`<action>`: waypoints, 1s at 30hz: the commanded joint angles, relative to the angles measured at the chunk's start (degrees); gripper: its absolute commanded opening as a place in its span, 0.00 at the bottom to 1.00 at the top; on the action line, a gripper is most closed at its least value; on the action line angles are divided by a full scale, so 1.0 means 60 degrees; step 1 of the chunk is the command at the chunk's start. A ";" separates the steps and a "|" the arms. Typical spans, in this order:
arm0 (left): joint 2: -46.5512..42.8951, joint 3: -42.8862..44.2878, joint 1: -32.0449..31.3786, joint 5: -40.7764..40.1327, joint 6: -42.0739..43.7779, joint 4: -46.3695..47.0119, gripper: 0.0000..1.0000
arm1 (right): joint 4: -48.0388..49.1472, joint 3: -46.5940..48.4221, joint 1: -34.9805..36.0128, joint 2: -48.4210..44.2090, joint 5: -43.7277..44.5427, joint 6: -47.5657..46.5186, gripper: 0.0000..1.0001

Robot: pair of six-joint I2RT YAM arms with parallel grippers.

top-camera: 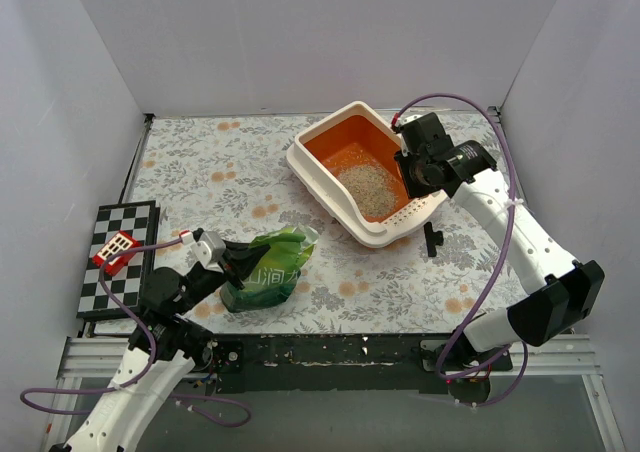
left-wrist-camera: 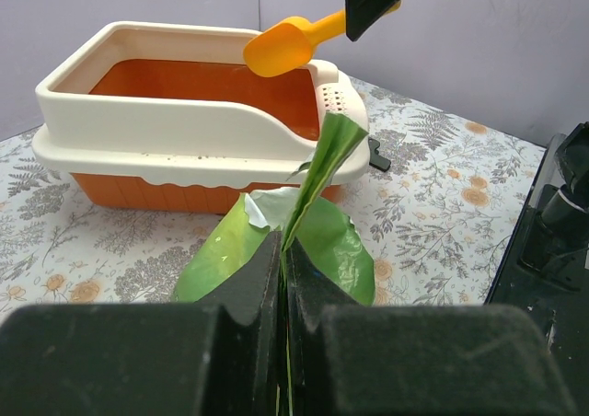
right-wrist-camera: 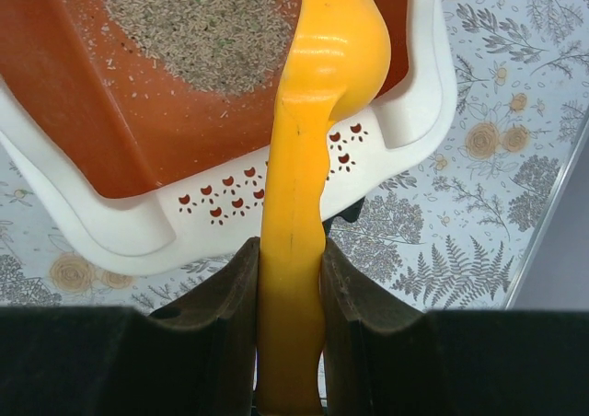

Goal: Fill the litter box with clean litter

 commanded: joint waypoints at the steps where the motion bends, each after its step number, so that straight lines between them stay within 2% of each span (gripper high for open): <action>1: 0.0241 0.0252 0.0003 -0.0149 0.0098 0.0264 0.00 | 0.0391 0.0262 0.0043 -0.0369 -0.0664 -0.0148 0.01; 6: 0.0285 0.0238 0.0003 -0.0163 0.0113 0.0279 0.00 | 0.0523 0.0334 0.0043 -0.0836 -0.2274 -0.0089 0.01; 9: 0.0329 0.0223 0.0003 -0.0163 0.0113 0.0279 0.00 | 0.0071 0.0832 0.0043 -0.0998 -0.3081 -0.0133 0.01; 12: 0.0358 0.0238 0.0003 -0.0163 0.0098 0.0279 0.00 | -0.0370 0.1213 0.0043 -0.1232 -0.4223 -0.0207 0.01; 17: 0.0388 0.0238 0.0003 -0.0207 0.0098 0.0264 0.00 | -0.0545 0.0951 0.0101 -0.1629 -0.6420 -0.0104 0.01; 30: 0.0227 0.0194 0.0003 -0.0339 0.0113 0.0264 0.00 | -0.0766 0.0350 0.1303 -0.1628 -0.6994 0.0028 0.01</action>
